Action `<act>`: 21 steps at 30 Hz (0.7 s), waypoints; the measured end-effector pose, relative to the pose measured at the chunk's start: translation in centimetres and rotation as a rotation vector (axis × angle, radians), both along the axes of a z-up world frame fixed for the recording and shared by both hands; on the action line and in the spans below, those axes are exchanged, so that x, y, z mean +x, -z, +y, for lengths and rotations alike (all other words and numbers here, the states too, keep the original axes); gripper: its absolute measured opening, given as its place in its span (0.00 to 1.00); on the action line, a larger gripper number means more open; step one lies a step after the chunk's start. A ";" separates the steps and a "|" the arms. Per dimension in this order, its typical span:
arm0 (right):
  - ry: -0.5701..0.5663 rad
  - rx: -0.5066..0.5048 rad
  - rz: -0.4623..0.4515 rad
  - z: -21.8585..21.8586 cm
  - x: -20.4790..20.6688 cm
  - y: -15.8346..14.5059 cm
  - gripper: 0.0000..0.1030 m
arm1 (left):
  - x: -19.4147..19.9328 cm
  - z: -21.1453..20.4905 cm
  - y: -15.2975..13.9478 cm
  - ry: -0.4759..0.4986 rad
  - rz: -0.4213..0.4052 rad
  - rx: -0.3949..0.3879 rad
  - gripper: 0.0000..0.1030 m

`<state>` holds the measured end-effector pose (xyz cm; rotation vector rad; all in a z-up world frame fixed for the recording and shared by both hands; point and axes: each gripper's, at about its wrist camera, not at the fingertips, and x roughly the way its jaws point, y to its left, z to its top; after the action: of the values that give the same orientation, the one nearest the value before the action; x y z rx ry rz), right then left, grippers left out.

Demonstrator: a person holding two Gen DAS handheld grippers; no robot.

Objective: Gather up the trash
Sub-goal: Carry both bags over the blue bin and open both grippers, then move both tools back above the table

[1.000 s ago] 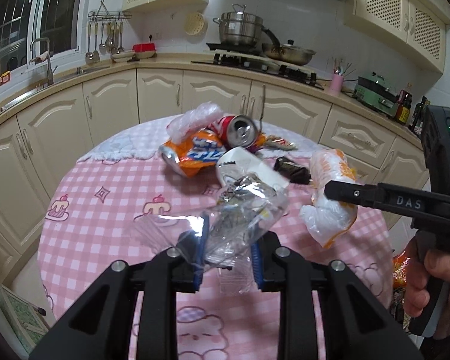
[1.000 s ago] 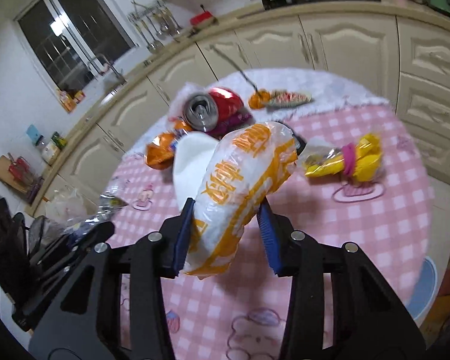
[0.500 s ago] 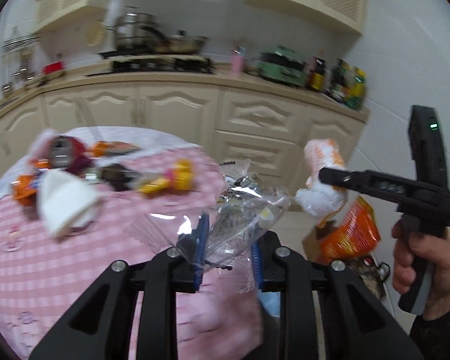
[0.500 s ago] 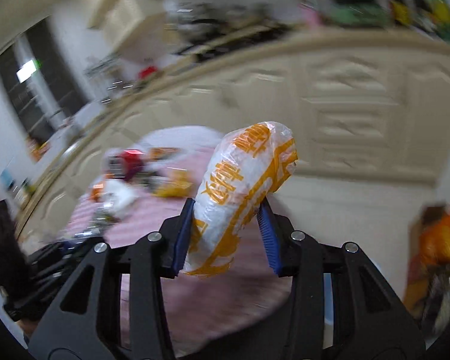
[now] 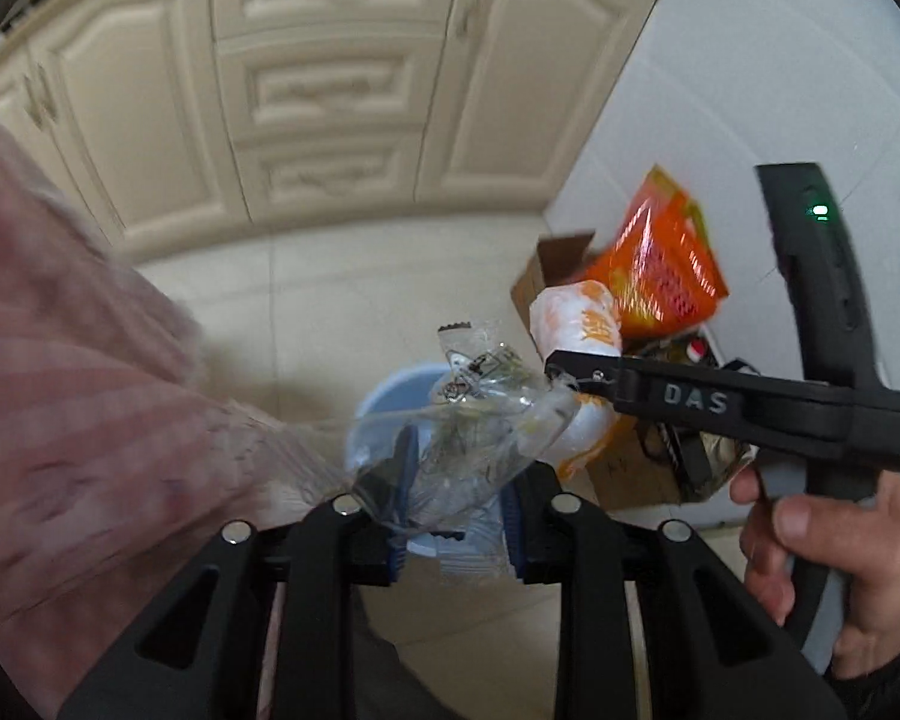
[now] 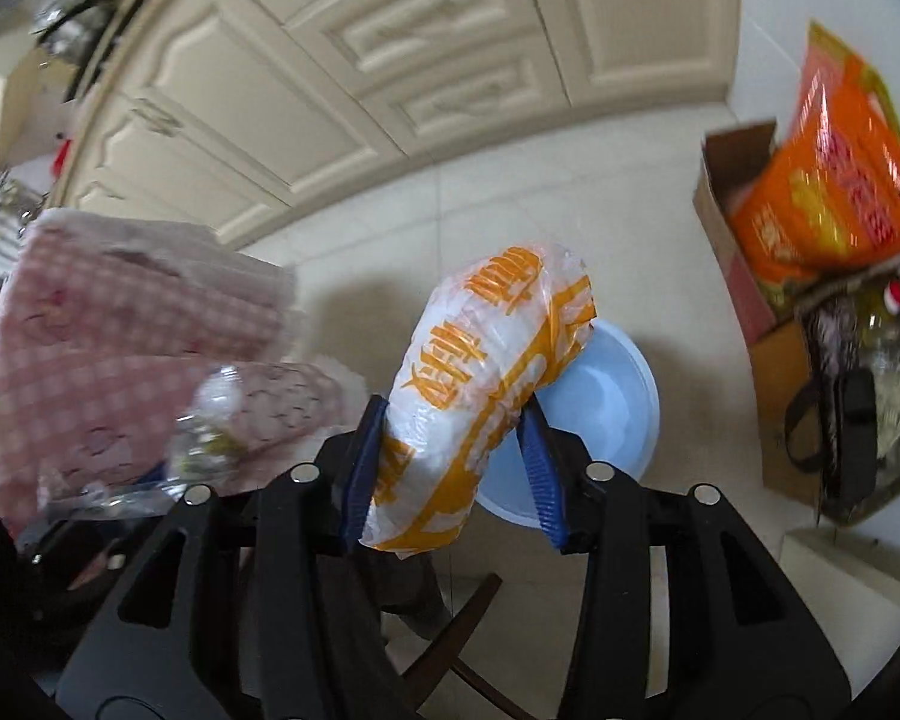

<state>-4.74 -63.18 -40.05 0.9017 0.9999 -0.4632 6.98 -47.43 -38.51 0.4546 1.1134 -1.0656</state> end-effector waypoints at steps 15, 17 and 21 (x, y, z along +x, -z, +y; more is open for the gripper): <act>0.146 -0.029 0.016 -2.1 -2.8 -0.5 0.94 | 1.2 0.3 -0.3 -0.081 -0.071 0.028 0.89; 0.145 -0.052 -0.004 -1.7 -2.7 -2.0 0.94 | 0.9 1.0 -1.9 -0.085 -0.104 0.002 0.89; 0.148 -0.094 -0.047 -0.7 -2.4 -5.1 0.94 | 0.2 2.2 -5.4 -0.088 -0.137 -0.054 0.89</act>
<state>-7.11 -63.90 -34.91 0.9015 0.8648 -0.6065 7.13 -45.20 -33.15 0.4257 0.9723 -0.9707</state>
